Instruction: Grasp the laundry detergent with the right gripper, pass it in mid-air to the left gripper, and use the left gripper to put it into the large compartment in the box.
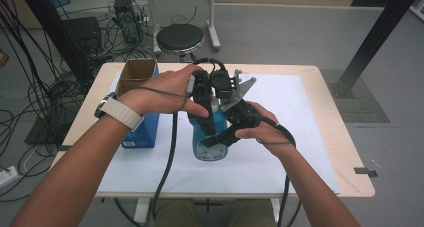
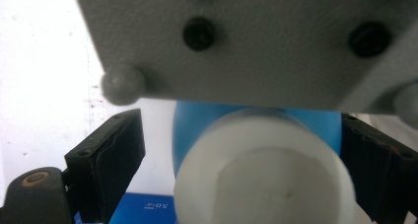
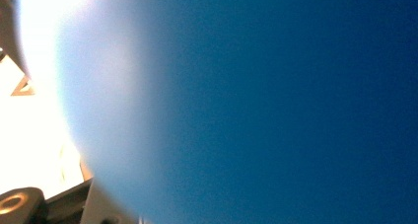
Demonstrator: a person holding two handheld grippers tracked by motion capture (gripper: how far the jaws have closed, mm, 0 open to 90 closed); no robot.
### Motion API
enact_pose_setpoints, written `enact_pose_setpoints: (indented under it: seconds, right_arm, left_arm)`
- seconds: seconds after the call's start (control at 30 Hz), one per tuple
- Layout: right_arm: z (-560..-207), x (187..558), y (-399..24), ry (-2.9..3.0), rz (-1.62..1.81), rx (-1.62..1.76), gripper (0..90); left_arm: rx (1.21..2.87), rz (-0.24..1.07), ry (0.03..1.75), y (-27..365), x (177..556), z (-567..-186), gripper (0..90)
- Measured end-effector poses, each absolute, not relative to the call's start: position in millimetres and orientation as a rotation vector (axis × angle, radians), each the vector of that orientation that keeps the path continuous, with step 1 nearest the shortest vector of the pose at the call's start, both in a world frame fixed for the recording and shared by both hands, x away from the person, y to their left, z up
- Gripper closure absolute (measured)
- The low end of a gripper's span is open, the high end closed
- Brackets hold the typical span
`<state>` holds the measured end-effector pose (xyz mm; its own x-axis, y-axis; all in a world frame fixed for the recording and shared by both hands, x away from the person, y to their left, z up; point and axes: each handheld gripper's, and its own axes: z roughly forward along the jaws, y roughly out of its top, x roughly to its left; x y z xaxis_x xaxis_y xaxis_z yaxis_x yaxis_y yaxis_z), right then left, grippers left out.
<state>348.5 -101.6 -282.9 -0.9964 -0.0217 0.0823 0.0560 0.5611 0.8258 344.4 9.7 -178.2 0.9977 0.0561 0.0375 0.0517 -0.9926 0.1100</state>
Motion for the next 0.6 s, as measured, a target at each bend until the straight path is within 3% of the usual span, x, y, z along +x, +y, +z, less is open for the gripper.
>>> enact_pose_setpoints:
  seconds: [0.6]
  right_arm:
    - [-280.8, 347.3, -104.2, -2.696, -1.447, -0.037, 43.3]
  left_arm:
    - [3.03, 0.055, 0.061, 6.9, 344.5, -182.6, 16.5]
